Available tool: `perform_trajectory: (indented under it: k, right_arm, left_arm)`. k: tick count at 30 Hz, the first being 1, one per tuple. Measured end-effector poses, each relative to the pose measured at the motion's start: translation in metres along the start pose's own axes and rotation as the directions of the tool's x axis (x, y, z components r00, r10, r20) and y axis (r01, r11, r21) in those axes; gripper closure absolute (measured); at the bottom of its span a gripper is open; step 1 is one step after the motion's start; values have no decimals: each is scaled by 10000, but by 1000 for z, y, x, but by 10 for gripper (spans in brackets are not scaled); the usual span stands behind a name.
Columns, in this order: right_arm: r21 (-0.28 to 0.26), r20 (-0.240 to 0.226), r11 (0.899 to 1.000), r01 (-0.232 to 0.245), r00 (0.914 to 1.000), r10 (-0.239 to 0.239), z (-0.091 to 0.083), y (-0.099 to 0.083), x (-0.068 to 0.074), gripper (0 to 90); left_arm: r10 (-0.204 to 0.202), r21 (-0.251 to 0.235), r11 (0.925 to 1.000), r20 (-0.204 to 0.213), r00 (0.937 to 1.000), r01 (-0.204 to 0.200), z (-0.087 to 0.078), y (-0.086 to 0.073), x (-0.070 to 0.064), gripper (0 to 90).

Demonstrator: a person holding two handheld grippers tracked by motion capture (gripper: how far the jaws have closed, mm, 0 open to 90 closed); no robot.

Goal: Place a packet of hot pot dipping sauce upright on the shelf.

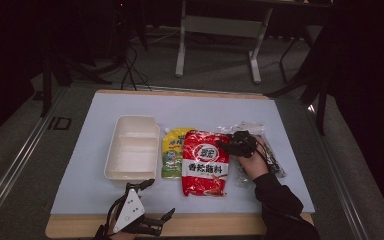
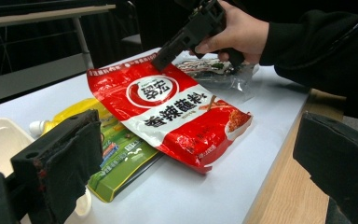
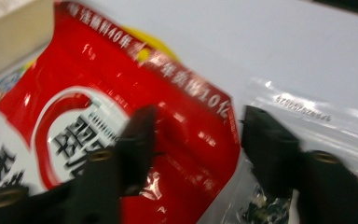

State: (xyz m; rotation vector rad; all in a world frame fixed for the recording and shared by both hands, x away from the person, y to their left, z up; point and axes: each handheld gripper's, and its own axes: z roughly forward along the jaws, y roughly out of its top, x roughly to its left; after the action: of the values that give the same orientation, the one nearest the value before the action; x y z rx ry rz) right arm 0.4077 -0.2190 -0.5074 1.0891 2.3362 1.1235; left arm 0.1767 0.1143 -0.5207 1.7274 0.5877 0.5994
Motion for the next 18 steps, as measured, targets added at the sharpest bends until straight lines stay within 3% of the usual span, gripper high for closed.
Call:
perform_trajectory:
  k: [2,3,4,6,9,18]
  right_arm:
    - [133,71,9999,86,9999,-87,0,0,0,551]
    - [449,179,9989,126,9998,-134,-2,2,0,804]
    - [527,196,9986,21,9998,-31,-3,2,0,839]
    - [754,267,9972,23,9996,-43,-5,5,0,874]
    - [875,369,9953,419,9983,-452,-9,8,4,888]
    - [562,338,9950,828,9958,-848,-25,15,13,895]
  left_arm:
    - [0,0,10000,0,10000,0,0,0,0,26]
    - [11,27,10000,23,10000,-11,1,0,0,25]
    - [6,19,10000,39,10000,-6,1,0,0,26]
    - [9,22,10000,51,10000,-9,1,0,0,26]
    - [2,16,10000,36,10000,-2,1,0,0,26]
    - [-204,-75,9998,192,9996,206,2,2,-2,26]
